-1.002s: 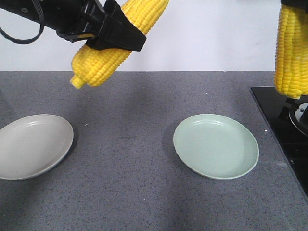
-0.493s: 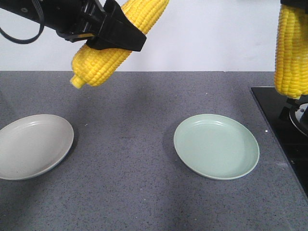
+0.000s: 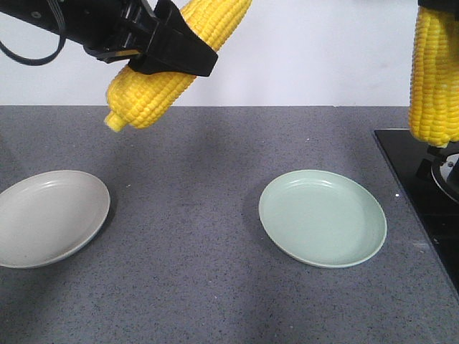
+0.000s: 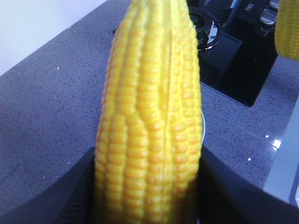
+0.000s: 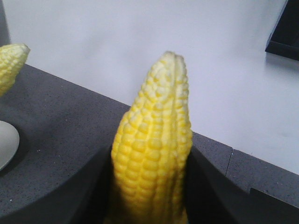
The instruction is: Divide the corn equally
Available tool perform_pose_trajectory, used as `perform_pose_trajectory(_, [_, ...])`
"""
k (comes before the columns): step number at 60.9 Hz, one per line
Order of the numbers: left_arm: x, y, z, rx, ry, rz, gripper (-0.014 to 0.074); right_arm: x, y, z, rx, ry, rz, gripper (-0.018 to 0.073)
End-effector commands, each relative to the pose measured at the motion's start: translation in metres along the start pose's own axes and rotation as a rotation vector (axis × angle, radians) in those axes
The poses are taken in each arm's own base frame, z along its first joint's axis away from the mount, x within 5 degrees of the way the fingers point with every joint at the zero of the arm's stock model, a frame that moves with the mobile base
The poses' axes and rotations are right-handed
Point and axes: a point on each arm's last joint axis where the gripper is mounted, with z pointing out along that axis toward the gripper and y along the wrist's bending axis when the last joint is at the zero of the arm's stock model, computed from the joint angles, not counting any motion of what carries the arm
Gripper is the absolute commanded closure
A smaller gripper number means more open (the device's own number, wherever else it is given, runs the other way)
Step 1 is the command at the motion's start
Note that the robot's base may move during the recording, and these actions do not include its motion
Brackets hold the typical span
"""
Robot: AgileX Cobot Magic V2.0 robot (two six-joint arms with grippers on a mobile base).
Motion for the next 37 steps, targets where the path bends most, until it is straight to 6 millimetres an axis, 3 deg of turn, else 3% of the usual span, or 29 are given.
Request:
perform_pose_trajectory(1, [-0.0115, -0.0100, -0.0209, 0.004, -0.120, 0.004, 0.0602, -0.0141, -0.0018, -0.0132, 0.029, -0.115, -0.002, 0.0564])
perform_pose_trajectory(37, [-0.0116, -0.0100, -0.0209, 0.004, -0.121, 0.004, 0.0602, -0.0141, -0.0018, -0.0132, 0.029, -0.115, -0.002, 0.0564])
